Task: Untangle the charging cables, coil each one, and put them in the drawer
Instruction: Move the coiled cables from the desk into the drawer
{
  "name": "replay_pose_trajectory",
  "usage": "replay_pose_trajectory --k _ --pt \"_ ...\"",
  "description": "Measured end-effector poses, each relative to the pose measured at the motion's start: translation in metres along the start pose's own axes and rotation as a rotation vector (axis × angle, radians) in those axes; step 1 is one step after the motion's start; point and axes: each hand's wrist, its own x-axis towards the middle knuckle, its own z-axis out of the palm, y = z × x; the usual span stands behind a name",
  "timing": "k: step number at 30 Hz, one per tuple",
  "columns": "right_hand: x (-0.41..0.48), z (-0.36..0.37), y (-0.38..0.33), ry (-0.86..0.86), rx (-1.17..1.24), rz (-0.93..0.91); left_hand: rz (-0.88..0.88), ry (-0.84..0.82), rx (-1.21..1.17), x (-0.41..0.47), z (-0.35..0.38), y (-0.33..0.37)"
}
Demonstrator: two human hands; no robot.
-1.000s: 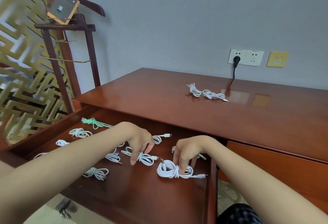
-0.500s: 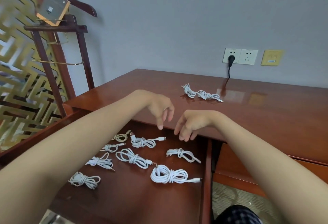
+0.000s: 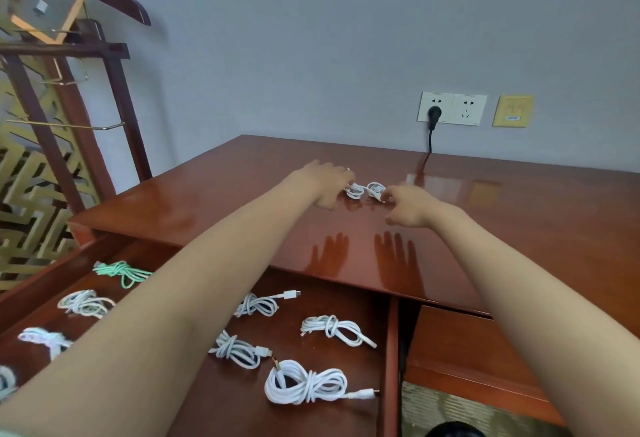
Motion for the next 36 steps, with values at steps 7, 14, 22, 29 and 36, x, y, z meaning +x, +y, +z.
replay_pose_trajectory --k 7,14,22,29,36 --pt "0.028 0.026 0.017 0.044 -0.108 0.069 -0.074 -0.007 0.249 0.04 0.021 0.012" --pt "0.041 0.046 0.027 0.02 -0.125 0.123 -0.09 0.046 0.309 0.06 0.047 0.024" --pt "0.045 0.051 0.023 0.133 -0.195 0.239 -0.098 0.099 0.193 0.074 0.049 0.031" --pt "0.036 0.056 0.024 0.269 -0.221 0.2 -0.121 0.074 0.151 0.062 0.042 0.008" --pt "0.016 0.057 0.025 0.346 -0.086 0.151 -0.07 -0.075 -0.395 0.01 0.038 -0.008"
